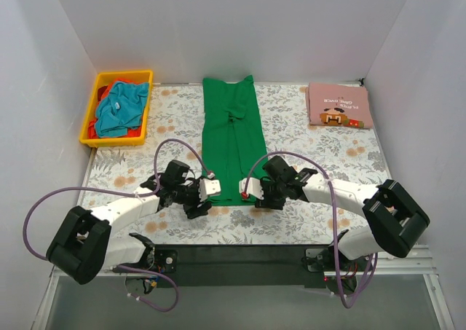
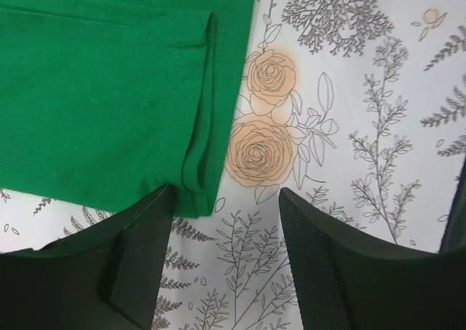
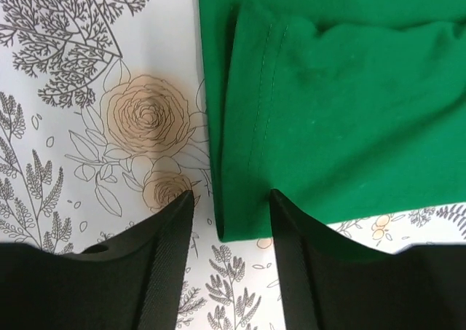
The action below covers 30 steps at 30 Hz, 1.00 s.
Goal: Fold and stack the t-shirts
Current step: Fold the tshirt
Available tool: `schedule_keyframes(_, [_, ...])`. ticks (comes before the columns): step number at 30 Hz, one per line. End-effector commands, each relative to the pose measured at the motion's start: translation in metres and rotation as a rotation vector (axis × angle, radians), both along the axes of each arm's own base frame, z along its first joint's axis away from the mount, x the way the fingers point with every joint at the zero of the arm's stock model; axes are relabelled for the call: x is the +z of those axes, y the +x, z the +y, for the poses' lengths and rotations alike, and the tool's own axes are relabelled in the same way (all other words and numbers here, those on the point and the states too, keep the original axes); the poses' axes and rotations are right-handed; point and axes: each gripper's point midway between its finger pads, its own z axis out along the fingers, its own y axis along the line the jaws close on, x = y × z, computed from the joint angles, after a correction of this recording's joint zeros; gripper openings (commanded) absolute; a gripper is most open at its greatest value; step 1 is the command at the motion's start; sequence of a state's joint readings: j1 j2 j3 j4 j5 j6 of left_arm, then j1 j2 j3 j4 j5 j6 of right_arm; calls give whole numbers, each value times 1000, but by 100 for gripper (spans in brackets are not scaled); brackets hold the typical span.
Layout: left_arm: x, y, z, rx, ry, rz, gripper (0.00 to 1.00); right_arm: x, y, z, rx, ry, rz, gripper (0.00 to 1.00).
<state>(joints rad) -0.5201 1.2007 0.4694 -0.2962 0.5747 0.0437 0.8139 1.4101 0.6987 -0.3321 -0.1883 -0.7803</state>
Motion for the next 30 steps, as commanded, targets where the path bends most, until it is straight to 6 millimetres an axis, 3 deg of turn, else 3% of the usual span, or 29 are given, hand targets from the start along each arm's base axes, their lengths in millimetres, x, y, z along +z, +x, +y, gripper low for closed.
schedule_keyframes(1, [-3, 17, -1, 10, 27, -90, 57, -26, -5, -11, 16, -64, 8, 51])
schedule_keyframes(5, [-17, 12, 4, -31, 82, -100, 46, -32, -9, -16, 20, -85, 20, 41])
schedule_keyframes(14, [-25, -1, 13, -59, 124, -72, 14, -35, -18, -23, 28, -104, 46, 1])
schedule_keyframes(19, [-20, -6, 12, -54, 109, -48, 0, -28, -22, -21, 26, -97, 54, 1])
schedule_keyframes(26, [13, -18, 4, -90, 25, -53, 0, 2, -34, -11, 35, -39, 64, 1])
schedule_keyframes(30, [25, -37, 8, -122, 10, -22, 0, 17, -57, -7, 47, -11, 106, 1])
